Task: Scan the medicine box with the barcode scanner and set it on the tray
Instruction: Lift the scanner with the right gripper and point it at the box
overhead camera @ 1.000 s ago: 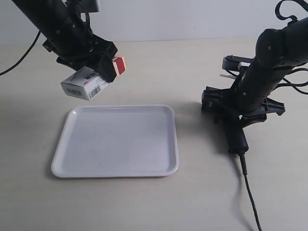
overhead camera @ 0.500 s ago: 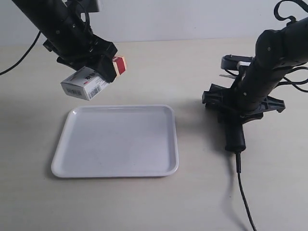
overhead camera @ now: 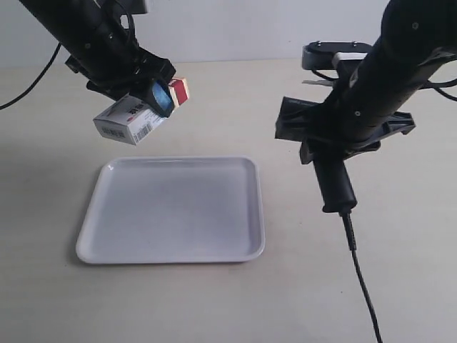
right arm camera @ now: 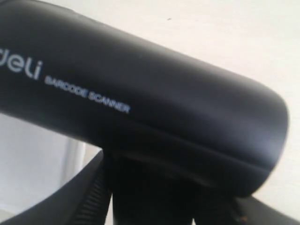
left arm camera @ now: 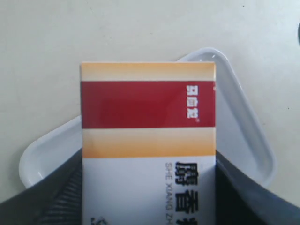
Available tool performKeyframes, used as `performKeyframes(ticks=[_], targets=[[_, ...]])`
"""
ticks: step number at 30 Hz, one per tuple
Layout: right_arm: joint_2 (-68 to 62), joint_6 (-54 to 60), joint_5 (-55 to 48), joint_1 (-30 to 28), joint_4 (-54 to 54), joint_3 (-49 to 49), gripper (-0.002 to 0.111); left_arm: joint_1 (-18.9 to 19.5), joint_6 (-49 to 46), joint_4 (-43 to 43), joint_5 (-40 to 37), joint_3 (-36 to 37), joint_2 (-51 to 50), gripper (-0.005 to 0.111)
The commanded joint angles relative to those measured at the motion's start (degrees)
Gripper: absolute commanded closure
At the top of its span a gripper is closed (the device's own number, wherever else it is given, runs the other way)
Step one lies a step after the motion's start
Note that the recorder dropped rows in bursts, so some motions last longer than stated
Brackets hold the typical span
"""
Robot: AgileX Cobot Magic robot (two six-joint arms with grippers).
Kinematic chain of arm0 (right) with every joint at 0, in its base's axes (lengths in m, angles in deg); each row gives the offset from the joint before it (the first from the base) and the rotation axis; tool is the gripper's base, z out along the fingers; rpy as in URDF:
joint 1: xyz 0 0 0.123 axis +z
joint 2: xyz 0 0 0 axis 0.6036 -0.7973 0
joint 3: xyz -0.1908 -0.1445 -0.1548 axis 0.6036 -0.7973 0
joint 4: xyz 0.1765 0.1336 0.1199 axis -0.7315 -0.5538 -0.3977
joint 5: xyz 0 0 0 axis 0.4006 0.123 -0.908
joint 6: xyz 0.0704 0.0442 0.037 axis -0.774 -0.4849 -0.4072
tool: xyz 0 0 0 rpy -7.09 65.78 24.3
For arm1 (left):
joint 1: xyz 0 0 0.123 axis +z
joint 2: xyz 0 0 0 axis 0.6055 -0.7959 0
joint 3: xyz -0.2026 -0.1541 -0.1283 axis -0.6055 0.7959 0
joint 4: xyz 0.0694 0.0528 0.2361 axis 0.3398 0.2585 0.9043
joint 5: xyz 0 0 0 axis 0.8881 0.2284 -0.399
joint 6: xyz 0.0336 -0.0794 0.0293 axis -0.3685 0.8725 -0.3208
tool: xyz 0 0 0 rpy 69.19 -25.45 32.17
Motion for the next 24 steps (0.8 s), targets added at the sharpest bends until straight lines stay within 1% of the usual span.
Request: performKeyframes(ticks=[1, 8, 10, 18, 24], targets=[[0.83, 0.55, -0.12, 4.55, 0.13, 0.25, 0.108, -0.30, 0.28, -0.59, 0.73, 0.28, -0.05, 0.107], [0.83, -0.01, 0.00, 8.70, -0.02, 0.25, 0.108, -0.30, 0.41, -0.59, 0.27, 0.46, -3.03, 0.107], [0.83, -0.13, 0.00, 9.09, -0.02, 0.25, 0.108, -0.30, 0.41, -0.59, 0.37, 0.46, -3.77, 0.107], [0.83, 4.55, 0.66, 9.08, -9.37, 0.25, 0.108, -0.30, 0.41, -1.01, 3.71, 0.69, -4.29, 0.107], [0.83, 5.51, -0.14, 9.08, -9.95, 0.25, 0.108, -0.30, 0.41, -1.01, 4.22, 0.69, -4.29, 0.107]])
